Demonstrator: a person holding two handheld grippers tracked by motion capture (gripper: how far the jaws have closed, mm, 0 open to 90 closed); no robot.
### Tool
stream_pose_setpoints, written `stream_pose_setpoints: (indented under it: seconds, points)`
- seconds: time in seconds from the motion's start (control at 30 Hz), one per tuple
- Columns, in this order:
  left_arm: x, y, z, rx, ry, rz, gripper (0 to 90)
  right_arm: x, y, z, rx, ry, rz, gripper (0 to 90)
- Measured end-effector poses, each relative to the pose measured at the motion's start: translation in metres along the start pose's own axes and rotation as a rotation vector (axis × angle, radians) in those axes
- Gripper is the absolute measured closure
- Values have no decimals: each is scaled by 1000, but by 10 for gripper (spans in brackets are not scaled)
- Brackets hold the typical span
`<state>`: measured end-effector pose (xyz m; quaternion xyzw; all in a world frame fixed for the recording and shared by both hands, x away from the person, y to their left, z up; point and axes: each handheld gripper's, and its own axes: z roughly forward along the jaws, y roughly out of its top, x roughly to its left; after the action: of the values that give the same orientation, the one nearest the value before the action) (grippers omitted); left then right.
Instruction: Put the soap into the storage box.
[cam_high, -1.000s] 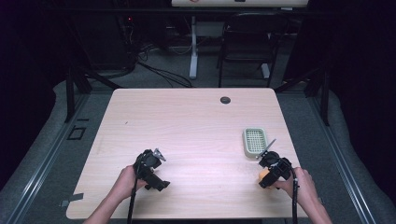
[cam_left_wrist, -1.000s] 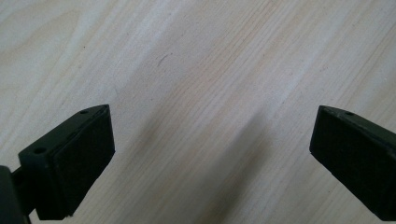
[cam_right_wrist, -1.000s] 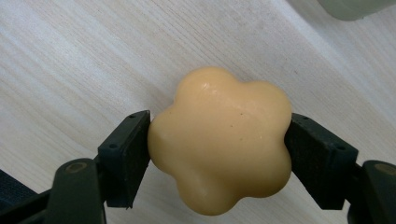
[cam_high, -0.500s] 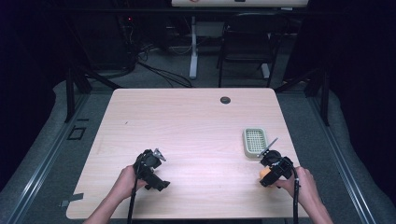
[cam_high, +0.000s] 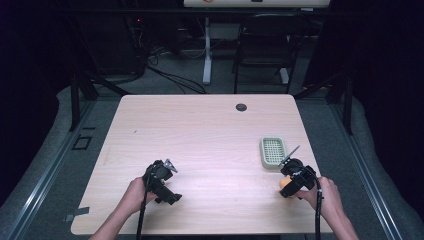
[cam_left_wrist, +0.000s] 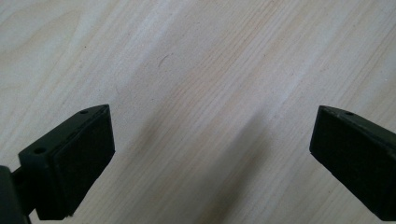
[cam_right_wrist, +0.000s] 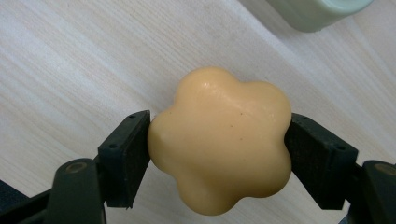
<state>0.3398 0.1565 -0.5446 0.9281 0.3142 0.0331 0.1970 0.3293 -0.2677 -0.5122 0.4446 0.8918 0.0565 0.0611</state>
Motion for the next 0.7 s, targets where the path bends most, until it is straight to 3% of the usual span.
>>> stream_pose_setpoints:
  seconds: [0.33, 0.47, 0.7]
  points:
    - [0, 0, 0, -1, 0, -1, 0, -1, 5, -5, -22, -12, 0, 264]
    - [0, -1, 0, -3, 4, -3, 0, -2, 7, -8, 0, -12, -21, 264]
    - [0, -1, 0, -5, 3, -2, 0, -2, 10, -10, -35, -10, -7, 264]
